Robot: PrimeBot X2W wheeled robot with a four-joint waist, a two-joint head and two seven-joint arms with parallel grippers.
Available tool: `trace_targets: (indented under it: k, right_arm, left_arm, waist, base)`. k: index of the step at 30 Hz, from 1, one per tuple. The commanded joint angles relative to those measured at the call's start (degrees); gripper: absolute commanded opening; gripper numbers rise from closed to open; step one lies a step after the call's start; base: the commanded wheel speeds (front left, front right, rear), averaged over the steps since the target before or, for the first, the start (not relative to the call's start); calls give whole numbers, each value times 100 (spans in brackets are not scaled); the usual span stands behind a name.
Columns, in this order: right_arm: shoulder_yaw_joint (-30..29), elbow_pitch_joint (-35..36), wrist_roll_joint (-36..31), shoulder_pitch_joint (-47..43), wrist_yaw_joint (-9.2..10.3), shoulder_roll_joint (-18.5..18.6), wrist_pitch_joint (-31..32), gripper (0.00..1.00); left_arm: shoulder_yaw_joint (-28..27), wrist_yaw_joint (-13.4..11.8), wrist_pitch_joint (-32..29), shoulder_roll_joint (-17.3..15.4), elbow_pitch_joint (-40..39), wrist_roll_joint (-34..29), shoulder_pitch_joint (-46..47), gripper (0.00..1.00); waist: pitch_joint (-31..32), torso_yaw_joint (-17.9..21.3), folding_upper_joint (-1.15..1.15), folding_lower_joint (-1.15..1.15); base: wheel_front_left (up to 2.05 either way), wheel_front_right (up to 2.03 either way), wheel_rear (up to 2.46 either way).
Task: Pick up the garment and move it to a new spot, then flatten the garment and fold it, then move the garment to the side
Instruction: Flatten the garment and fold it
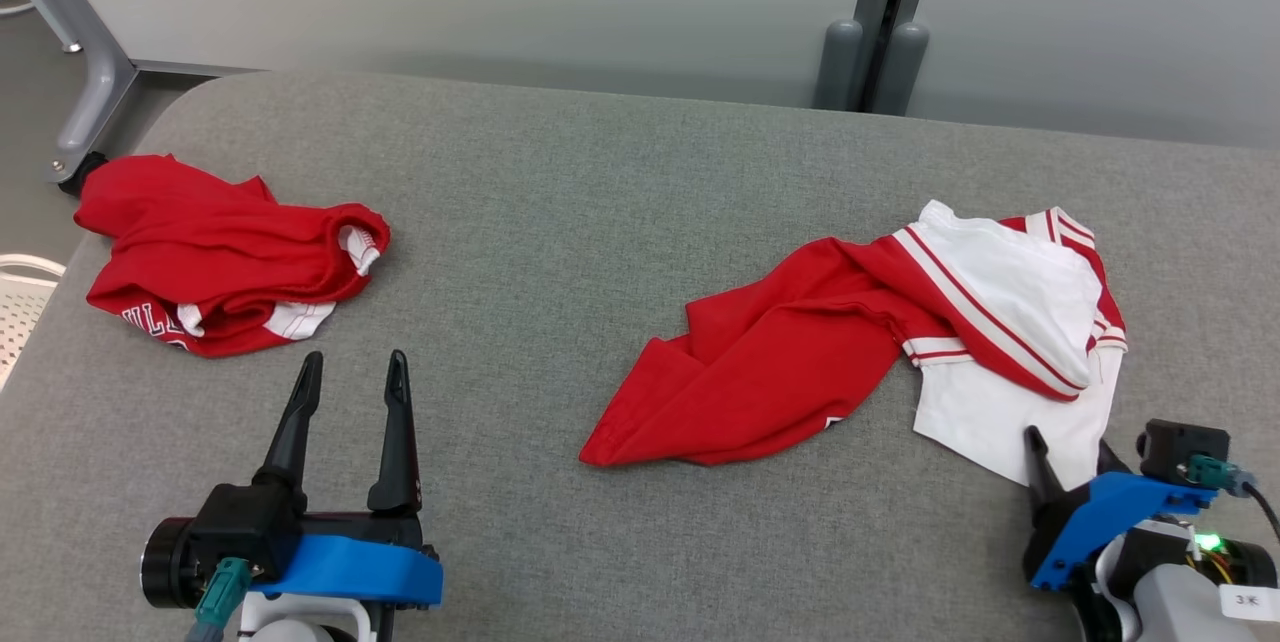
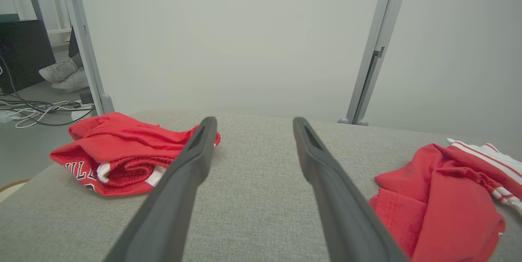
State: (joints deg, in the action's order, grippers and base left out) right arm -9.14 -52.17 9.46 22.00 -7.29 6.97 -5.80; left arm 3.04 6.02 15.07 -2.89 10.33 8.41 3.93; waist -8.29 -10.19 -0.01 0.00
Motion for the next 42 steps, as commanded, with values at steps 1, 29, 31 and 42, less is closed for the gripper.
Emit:
trace_targets:
  k: [1, 29, 31, 42]
  right_arm:
    - [169, -201, 40, -51, -39, -240, 44, 100]
    - [1225, 2525, 1005, -2489, -22, 680, -665, 0]
    - [1110, 2926, 990, -2856, -22, 722, -454, 0]
    - [294, 4442, 761, -3803, -21, 454, 142, 100]
  left_arm:
    - [2, -21, 15, 3, -3, -38, 85, 100]
    - [15, 2, 15, 2, 37, -55, -269, 100]
    - [13, 8, 15, 1, 45, -48, -282, 100]
    - [-5, 25, 15, 0, 71, -34, -382, 100]
  waist:
    - [1, 9, 1, 0]
    - [601, 465, 1, 0]
    - [612, 487, 1, 0]
    - [725, 554, 1, 0]
  base:
    - [0, 0, 0]
    - [0, 0, 0]
    - [0, 0, 0]
    - [0, 0, 0]
